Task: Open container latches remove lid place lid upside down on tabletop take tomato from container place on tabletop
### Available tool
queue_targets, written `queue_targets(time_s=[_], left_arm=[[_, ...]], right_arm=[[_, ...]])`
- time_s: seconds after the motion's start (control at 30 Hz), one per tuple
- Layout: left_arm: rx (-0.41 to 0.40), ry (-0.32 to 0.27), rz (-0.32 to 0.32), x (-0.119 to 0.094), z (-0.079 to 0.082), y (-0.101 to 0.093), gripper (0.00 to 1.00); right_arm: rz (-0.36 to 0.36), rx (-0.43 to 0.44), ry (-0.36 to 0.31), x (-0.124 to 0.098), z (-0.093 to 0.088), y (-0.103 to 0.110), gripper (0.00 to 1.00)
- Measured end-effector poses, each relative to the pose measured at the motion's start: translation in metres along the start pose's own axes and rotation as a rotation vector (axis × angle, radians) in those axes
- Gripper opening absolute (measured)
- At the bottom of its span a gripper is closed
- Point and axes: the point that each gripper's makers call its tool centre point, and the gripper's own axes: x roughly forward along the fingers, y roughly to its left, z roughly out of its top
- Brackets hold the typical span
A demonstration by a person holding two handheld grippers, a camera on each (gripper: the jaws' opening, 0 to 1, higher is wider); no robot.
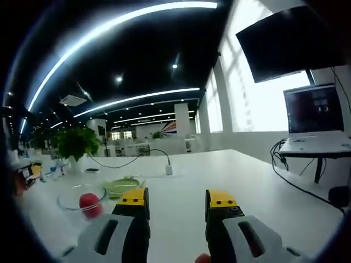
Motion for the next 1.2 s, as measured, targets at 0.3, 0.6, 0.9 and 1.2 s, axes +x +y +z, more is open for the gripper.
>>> queue_targets(time_s=[0.3,0.6,0.9,1.2], left_arm=[[0.051,-0.019,-0.059,0.013,0.022,-0.009,0.56],[0.078,-0.03,-0.105,0.025,0.031,-0.016,0.56],[0.096,-0.01,-0.246,0.035,0.043,-0.04,0.56],[0.127,0.023,-0.381,0.045,0.047,-0.065,0.57]], right_arm=[[0.041,-0.053,-0.043,0.005,0.037,0.007,0.35],[0.087,-0.099,-0.065,0.011,0.062,0.021,0.35],[0.183,-0.162,-0.046,0.019,0.072,0.056,0.36],[0.302,-0.202,-0.027,0.021,0.081,0.099,0.36]])
